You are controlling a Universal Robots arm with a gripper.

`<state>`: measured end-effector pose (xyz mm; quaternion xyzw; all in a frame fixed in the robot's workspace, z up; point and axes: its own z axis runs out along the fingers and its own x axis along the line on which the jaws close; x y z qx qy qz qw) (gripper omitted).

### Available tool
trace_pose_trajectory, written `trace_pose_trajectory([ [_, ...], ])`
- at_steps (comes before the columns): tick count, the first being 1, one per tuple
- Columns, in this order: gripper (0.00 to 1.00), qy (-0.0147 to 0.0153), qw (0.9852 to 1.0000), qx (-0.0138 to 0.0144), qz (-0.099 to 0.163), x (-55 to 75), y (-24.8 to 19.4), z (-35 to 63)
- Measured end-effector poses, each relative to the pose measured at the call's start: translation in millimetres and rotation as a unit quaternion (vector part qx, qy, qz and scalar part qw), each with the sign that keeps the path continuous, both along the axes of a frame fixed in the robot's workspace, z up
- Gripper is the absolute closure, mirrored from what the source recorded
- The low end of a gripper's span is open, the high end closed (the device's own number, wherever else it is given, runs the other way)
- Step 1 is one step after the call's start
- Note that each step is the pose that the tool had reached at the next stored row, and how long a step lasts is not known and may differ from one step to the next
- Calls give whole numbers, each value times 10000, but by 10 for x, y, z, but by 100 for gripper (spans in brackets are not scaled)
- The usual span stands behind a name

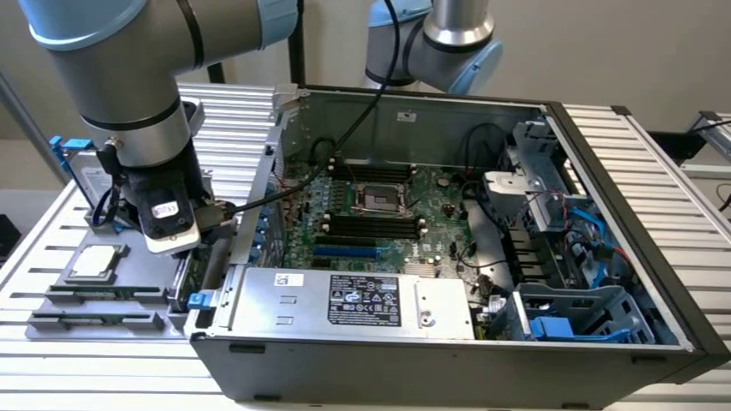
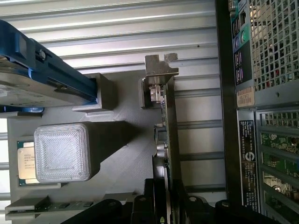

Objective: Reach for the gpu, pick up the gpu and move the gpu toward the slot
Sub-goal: 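Pick up the gpu and move the gpu toward the slot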

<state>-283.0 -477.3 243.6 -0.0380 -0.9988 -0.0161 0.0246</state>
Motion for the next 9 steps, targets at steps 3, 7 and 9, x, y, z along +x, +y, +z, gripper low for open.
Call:
trace_pose_trajectory([
  [3, 73, 0, 10000, 0, 0, 0, 0, 0],
  [7, 73, 0, 10000, 0, 0, 0, 0, 0],
  [9, 73, 0, 10000, 0, 6, 0, 0, 0],
])
